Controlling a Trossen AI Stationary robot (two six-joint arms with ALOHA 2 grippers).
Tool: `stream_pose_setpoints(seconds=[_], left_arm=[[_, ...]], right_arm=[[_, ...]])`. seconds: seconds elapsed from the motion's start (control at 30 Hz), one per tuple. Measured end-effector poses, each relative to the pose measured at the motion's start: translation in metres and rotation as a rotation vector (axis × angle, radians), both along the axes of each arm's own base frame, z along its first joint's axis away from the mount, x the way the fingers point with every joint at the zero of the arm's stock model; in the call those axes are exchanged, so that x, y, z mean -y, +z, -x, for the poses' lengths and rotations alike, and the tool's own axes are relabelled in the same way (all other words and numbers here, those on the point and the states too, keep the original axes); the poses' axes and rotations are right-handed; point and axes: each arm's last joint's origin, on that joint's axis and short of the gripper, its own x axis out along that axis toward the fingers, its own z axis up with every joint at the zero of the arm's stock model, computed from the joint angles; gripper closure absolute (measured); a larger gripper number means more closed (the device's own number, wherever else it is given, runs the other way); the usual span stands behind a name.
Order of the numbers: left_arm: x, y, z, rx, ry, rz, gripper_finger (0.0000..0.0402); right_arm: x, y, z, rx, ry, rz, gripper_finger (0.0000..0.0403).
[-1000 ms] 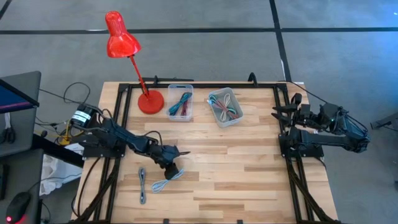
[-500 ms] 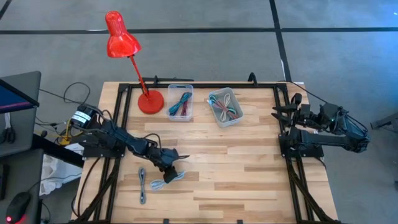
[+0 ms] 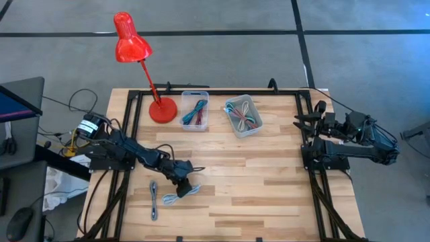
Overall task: Pick & Place USB Port
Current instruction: Put the light blue USB cable into the gray bin
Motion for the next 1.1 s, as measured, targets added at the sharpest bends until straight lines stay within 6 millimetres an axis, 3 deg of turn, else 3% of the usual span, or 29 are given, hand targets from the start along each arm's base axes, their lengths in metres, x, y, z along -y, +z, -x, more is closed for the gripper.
stream_pose_setpoints(seconds=[0.23,0.5,0.77,1.1], left_arm=[[-0.002,0.001,-0.002,0.056,0.023,-0.080,0.0399],[-0.014,0.020,-0.019,0.310,0.008,-0.152,0.0400],[-0.035,0.048,-0.043,0.495,-0.030,-0.355,0.0400],[-0.077,0.093,-0.070,0.693,0.005,-0.677,0.0400]], right_arm=[[0.000,0.000,0.000,0.000,0.000,0.000,0.0291],[0.000,0.000,0.000,-0.001,-0.001,0.004,0.0291],[0.000,0.000,0.000,0.000,-0.001,0.004,0.0291],[0.000,0.000,0.000,-0.001,-0.001,0.004,0.0291]])
